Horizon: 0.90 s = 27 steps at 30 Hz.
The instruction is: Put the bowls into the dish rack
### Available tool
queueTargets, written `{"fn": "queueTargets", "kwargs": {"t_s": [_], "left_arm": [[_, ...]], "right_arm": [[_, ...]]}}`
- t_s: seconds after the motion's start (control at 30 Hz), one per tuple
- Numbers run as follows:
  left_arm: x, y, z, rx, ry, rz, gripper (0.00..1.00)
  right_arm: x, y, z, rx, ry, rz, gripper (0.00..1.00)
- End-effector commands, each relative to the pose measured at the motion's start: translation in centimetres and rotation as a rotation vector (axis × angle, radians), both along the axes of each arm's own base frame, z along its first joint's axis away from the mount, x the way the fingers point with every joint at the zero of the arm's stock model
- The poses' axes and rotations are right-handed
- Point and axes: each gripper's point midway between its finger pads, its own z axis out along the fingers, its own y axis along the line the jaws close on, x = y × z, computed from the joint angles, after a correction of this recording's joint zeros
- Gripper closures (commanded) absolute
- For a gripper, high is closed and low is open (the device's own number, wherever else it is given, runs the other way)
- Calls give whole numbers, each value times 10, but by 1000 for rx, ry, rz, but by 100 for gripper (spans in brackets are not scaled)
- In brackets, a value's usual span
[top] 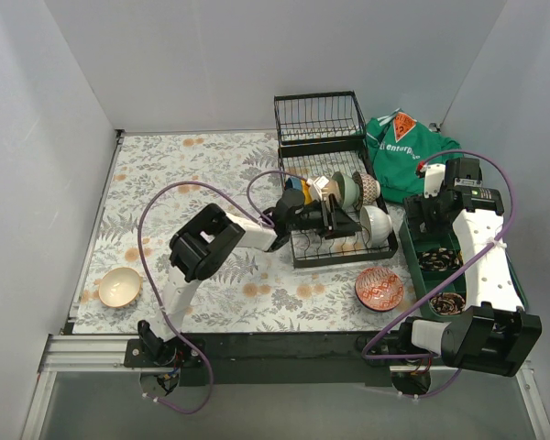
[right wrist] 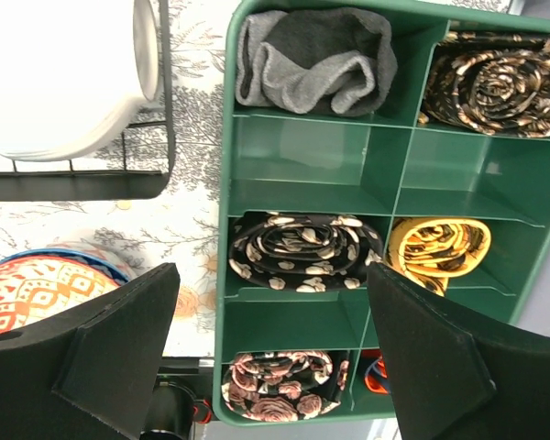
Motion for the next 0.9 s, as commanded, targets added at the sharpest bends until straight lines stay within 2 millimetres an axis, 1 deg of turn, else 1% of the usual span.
{"fn": "queueTargets", "kwargs": {"t_s": [0.0,0.03,0.07,0.1,0.13,0.17,0.2,0.23,0.27,0.3,0.33,0.37,0.4,0.43,0.47,0.5,0.53,0.57,0.6,0.63,0.67,0.7,0.73,0.77,0.8,0.83,0.87], "left_arm": [[-13,31,16,96,-167,-106,48],[-22,37,15,128,-179,-147,48],[-29,43,29,128,-246,-183,48],[-39,55,17,204,-294,-241,49],[-48,64,19,217,-335,-302,50],[-53,78,37,217,-399,-318,50],[-58,89,39,237,-436,-337,50],[-68,110,26,301,-476,-394,49],[-66,129,26,330,-495,-386,49],[-74,150,32,381,-508,-389,48],[-72,163,34,409,-581,-389,48],[-61,182,38,429,-603,-358,48],[-67,199,45,457,-598,-362,48],[-63,212,44,488,-667,-379,48],[-49,231,38,590,-680,-337,48],[-53,249,39,665,-666,-329,48],[-46,265,36,739,-665,-296,48],[-28,297,31,859,-660,-215,48],[-30,322,21,959,-617,-194,48],[-25,348,23,1051,-615,-134,47],[-20,379,17,1207,-637,-123,48],[-37,402,5,1292,-584,-173,48],[-44,420,14,1349,-604,-138,48],[-50,437,13,1416,-613,-146,48],[-61,461,15,1523,-582,-129,48],[-75,480,17,1582,-573,-84,47],[-83,493,19,1627,-558,-58,46]], "right_arm": [[9,6,14,40,-62,-4,8],[9,6,15,39,-63,-6,8],[10,11,16,64,-71,10,8],[10,13,17,72,-76,15,8],[10,14,17,79,-77,18,7],[10,16,17,87,-81,21,7],[10,18,17,98,-83,28,7],[11,20,18,106,-90,32,7],[12,21,19,112,-95,34,7],[13,23,19,124,-100,40,6],[15,24,21,129,-108,42,6],[17,26,23,133,-122,47,6],[19,27,25,140,-129,49,6],[20,27,25,145,-127,50,6],[23,28,32,148,-147,55,6],[26,31,34,161,-152,64,6],[28,32,38,167,-162,71,6],[33,35,47,174,-183,82,6],[35,37,50,181,-184,92,6],[37,38,52,187,-189,98,6],[41,42,61,198,-211,111,6],[44,44,62,208,-207,118,6],[46,46,65,215,-214,126,6],[49,49,68,230,-219,138,6],[52,49,74,229,-236,142,5],[53,50,77,235,-240,141,6],[55,53,78,247,-241,144,6]]}}
